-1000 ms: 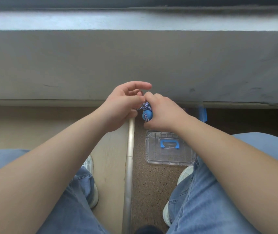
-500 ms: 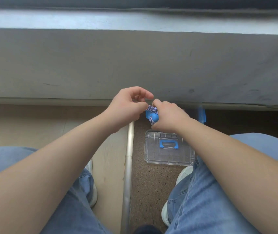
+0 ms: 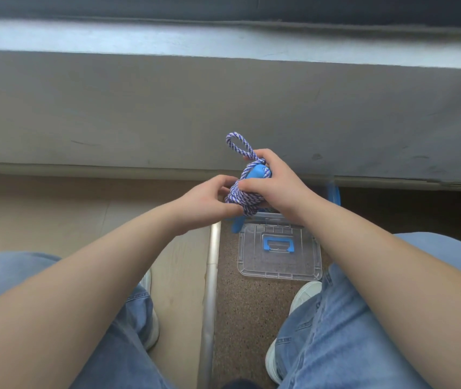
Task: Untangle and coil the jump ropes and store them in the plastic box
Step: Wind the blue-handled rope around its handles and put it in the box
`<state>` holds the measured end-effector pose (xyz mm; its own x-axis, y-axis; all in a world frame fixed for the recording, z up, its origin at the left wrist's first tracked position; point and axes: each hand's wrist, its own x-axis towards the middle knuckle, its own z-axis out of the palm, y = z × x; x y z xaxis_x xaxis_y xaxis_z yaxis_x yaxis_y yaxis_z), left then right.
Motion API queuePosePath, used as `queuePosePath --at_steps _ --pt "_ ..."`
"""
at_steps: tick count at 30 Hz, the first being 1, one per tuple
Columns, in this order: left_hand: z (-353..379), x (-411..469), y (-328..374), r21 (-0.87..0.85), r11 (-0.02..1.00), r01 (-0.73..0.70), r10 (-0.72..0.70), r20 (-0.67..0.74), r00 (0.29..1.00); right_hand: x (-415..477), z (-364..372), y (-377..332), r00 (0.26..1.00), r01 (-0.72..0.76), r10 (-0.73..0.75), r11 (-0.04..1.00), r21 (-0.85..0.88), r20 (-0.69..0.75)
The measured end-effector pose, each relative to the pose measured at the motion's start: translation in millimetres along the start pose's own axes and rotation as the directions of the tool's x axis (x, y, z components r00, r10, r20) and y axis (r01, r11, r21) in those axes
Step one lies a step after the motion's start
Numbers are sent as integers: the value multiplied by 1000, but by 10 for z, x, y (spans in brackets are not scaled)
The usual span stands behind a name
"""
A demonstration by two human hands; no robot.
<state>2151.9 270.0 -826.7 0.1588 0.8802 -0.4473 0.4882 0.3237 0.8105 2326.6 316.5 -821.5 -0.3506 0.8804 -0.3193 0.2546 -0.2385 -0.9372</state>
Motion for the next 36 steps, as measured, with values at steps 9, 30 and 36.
queuePosePath --at_steps 9,30,36 --pt "10 138 -86 -2 1000 0 0 -52 999 126 -207 14 971 -236 234 932 274 41" --pt "668 1546 -483 -12 998 58 -59 -213 975 986 -898 1236 777 -503 601 772 389 -187" --pt "929 1909 -569 -126 987 98 -119 -168 979 1065 -1148 1532 735 -561 655 733 385 -174"
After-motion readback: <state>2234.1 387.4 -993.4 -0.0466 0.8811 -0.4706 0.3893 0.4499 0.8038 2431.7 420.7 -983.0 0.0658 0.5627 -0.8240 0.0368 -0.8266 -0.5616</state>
